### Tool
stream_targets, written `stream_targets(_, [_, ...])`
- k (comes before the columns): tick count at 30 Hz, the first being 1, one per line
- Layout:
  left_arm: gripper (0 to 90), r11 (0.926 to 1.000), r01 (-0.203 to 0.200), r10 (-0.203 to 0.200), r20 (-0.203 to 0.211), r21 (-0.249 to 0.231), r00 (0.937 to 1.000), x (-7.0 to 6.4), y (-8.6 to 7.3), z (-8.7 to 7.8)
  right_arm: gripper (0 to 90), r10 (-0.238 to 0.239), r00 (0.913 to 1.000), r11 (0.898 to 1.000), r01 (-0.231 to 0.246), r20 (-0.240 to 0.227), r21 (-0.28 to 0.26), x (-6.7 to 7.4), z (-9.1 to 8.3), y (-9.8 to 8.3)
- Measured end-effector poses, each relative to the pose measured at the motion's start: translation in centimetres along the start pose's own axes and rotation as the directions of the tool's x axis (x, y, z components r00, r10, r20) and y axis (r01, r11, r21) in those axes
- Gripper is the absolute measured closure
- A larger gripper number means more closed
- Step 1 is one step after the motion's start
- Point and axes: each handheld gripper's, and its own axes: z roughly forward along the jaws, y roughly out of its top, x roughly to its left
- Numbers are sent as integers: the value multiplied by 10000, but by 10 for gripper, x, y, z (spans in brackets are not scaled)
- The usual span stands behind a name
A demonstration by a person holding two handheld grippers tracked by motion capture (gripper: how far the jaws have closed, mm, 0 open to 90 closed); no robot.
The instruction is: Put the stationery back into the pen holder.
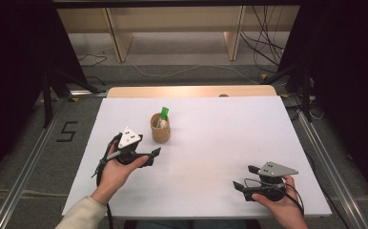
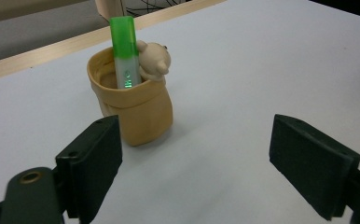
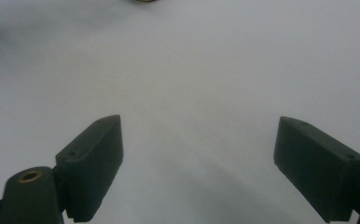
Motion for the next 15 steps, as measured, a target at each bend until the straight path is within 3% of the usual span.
stream_targets(15, [174,9991,-267,250,534,316,9983,-25,-38,-13,166,-12,10000,10000,12,-21,23,0,0,0])
